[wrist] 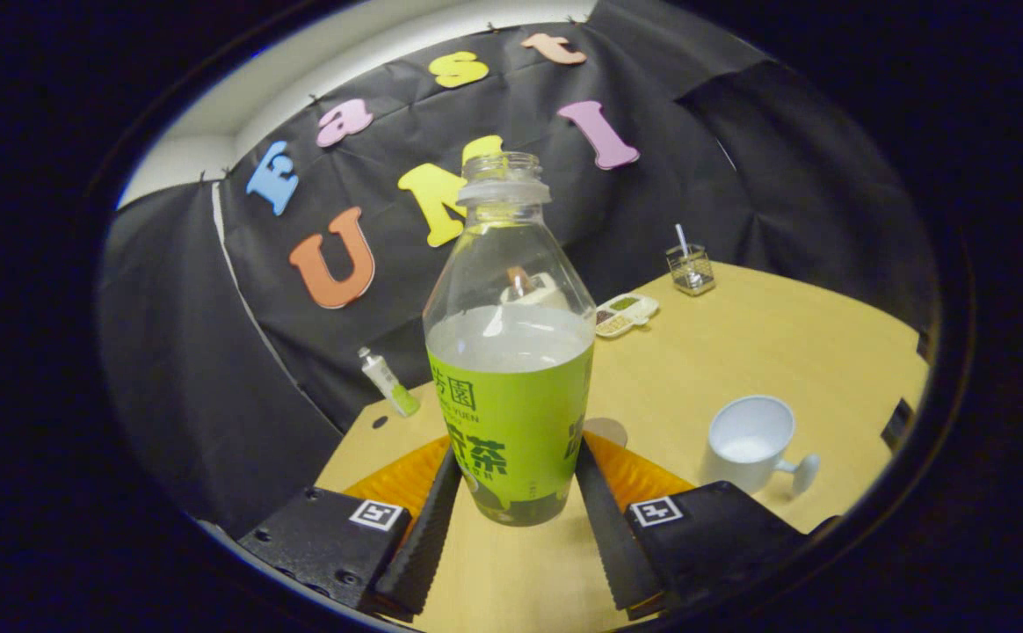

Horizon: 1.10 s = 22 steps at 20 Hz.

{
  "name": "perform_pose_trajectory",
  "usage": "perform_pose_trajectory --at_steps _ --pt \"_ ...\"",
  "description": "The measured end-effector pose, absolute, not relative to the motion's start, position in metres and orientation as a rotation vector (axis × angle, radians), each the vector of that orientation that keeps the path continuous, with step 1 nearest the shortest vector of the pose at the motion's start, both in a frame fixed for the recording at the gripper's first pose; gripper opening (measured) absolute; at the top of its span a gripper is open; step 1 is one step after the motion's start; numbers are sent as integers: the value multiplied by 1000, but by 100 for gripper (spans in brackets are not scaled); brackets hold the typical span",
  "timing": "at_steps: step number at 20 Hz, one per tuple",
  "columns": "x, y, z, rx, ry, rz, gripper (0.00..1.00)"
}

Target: Take the bottle from table, then pour the juice into the cup, finally place the bottle on the coaster

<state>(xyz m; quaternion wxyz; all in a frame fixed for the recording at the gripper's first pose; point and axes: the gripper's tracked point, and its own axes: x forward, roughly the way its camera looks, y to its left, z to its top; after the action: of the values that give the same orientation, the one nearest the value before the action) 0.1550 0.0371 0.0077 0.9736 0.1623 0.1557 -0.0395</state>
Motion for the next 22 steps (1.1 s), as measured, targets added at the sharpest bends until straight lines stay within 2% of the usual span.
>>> perform_pose_trajectory --at_steps 6,11,22 --pt "158 31 0 141 305 -135 80" --pt "169 38 9 126 242 -120 80" --pt "249 33 11 -9 197 -168 80"
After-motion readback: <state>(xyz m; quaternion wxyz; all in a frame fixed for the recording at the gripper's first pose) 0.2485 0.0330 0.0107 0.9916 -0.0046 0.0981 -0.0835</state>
